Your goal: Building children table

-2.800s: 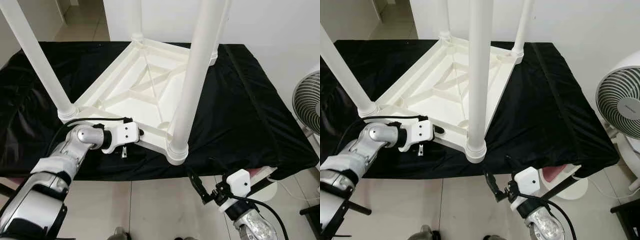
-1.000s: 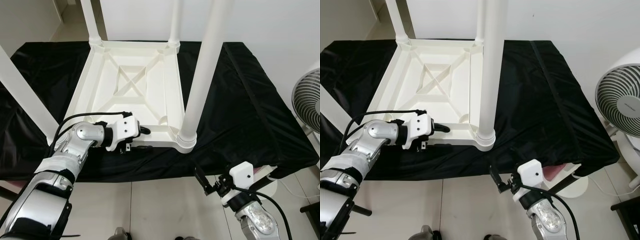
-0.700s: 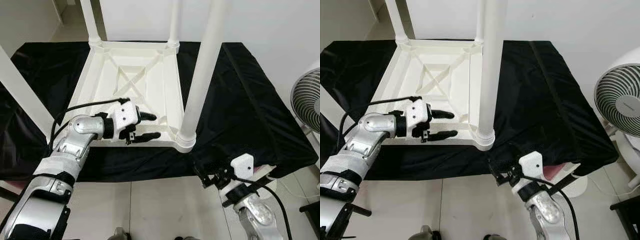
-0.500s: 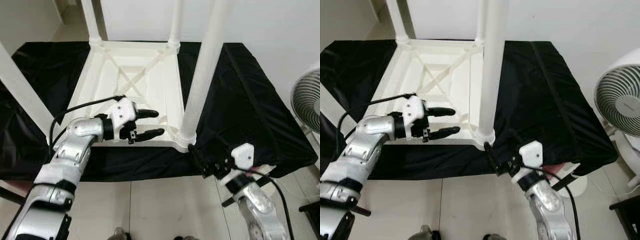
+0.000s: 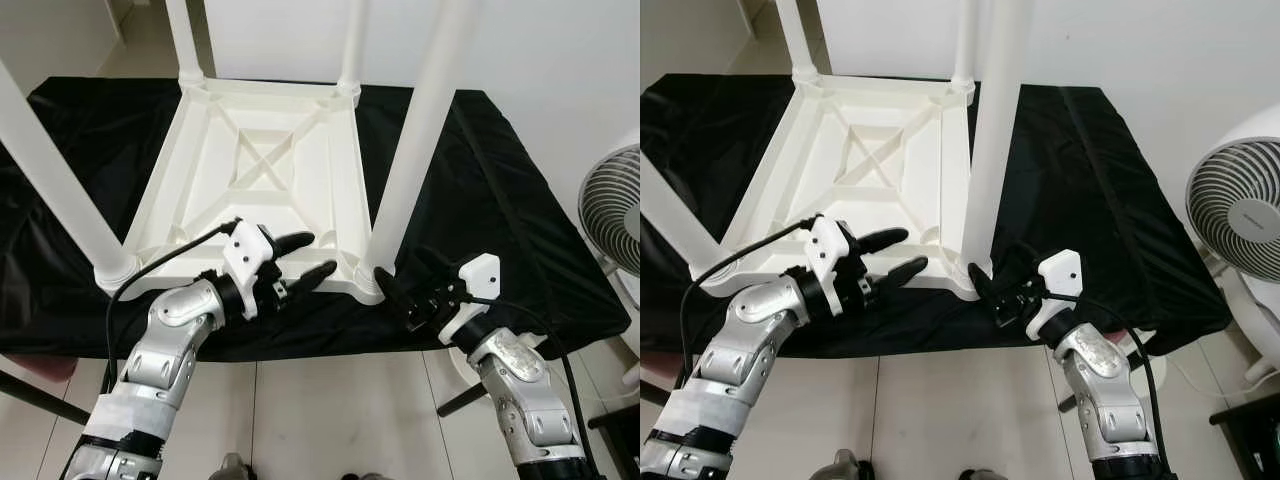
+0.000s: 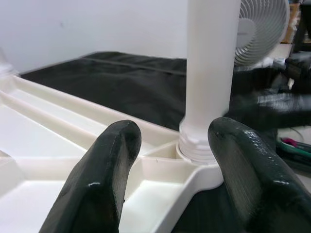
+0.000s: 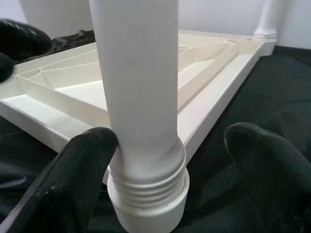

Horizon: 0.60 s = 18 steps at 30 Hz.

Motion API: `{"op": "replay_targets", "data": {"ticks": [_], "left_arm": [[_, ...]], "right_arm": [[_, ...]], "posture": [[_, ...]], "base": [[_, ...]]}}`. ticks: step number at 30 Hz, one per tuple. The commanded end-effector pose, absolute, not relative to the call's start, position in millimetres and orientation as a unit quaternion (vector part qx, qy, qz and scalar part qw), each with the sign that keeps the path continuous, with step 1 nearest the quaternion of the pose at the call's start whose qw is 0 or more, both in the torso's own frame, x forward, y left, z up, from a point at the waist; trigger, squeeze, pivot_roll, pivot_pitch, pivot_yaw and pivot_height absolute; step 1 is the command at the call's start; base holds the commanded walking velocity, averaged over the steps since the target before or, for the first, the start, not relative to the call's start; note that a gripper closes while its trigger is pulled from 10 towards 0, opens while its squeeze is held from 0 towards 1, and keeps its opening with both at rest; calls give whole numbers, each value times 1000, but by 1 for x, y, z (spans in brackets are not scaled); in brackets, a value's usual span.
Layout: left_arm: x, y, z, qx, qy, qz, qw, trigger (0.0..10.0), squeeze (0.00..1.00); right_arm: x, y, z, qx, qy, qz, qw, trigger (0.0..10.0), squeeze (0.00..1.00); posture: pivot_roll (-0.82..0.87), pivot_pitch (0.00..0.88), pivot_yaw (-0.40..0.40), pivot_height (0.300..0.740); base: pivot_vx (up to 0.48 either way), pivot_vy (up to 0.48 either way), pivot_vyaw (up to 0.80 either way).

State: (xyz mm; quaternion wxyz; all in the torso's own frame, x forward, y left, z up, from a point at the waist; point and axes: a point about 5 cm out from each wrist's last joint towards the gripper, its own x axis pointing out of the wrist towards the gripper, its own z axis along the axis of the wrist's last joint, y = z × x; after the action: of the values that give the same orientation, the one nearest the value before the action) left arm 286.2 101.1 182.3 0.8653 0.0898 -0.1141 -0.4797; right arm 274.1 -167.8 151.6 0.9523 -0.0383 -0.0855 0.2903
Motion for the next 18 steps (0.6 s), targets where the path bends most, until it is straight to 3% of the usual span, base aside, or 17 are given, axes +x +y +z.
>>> {"op": "replay_targets", "data": {"ticks": [1,18], "left_arm": [[286,102,179,88,-98,-457,880,10000,0],[276,105,180,105,-75,-424,896,10000,0]], "right_arm": [[277,-168,151,-42,-78,304,949,10000,0],[308,-164,166,-70,-70,395,913,10000,0]], "posture": [[111,68,-41,740],[133,65,-56,740]], "base": [[0,0,0],[0,0,0]]}}
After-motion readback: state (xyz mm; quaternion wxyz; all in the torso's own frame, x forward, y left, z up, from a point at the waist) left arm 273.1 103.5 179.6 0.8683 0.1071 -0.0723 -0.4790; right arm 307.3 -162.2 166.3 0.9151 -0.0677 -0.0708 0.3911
